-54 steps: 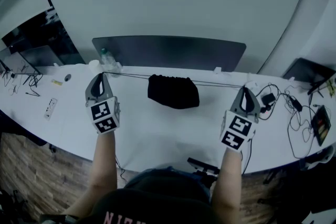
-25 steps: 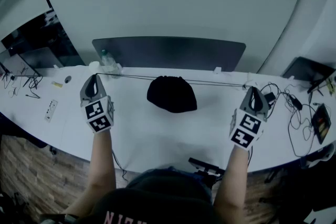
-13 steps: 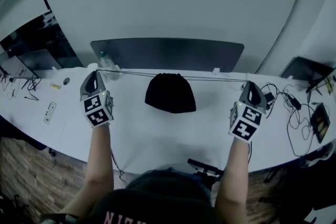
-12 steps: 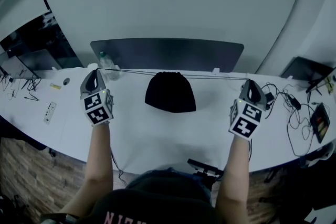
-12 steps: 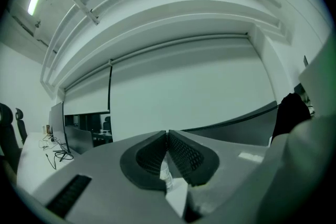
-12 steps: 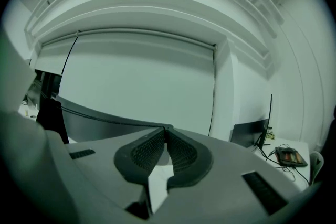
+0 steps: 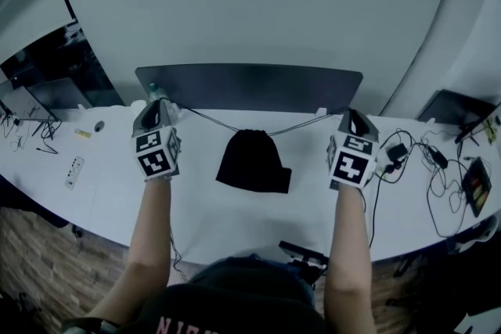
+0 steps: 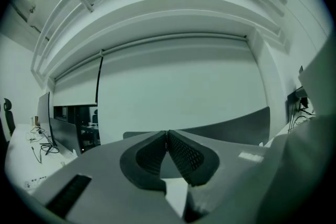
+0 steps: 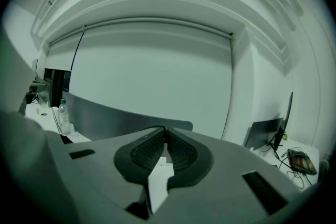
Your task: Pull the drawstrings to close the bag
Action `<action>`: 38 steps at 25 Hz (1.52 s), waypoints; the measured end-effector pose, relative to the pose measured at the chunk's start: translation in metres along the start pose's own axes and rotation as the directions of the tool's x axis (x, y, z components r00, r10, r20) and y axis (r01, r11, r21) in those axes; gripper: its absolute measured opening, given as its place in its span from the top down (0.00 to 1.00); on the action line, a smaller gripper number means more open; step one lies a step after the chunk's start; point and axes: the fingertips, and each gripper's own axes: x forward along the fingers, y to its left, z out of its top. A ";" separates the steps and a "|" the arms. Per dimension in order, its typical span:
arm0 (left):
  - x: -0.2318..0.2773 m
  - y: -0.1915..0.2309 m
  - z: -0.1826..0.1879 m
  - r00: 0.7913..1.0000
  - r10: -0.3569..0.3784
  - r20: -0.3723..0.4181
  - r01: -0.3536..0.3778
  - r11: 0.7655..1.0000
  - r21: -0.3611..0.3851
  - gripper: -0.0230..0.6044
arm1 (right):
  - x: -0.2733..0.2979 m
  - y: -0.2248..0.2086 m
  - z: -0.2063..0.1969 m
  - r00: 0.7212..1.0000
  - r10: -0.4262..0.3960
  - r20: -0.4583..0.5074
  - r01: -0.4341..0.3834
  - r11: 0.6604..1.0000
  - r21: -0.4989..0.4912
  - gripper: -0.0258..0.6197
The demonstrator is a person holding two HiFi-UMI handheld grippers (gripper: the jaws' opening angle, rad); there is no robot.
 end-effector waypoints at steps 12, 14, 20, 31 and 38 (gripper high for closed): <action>-0.022 -0.041 -0.009 0.993 -0.109 0.035 0.111 0.993 -0.048 0.94 | -0.023 0.066 -0.007 0.984 0.171 0.059 -0.171 0.985 -0.001 0.94; -0.029 -0.047 -0.002 0.990 -0.127 0.064 0.130 0.990 -0.050 0.94 | -0.032 0.075 -0.001 0.975 0.199 0.098 -0.198 0.980 -0.016 0.94; -0.048 -0.076 0.022 0.964 -0.212 0.157 0.215 0.977 0.000 0.94 | -0.053 0.097 0.016 0.945 0.272 0.183 -0.272 0.962 -0.029 0.94; -0.066 -0.095 0.056 0.930 -0.269 0.251 0.259 0.963 0.073 0.94 | -0.071 0.104 0.042 0.908 0.299 0.293 -0.289 0.954 -0.079 0.94; -0.071 -0.093 0.062 0.927 -0.267 0.263 0.256 0.964 0.079 0.94 | -0.075 0.098 0.048 0.902 0.289 0.321 -0.278 0.957 -0.081 0.94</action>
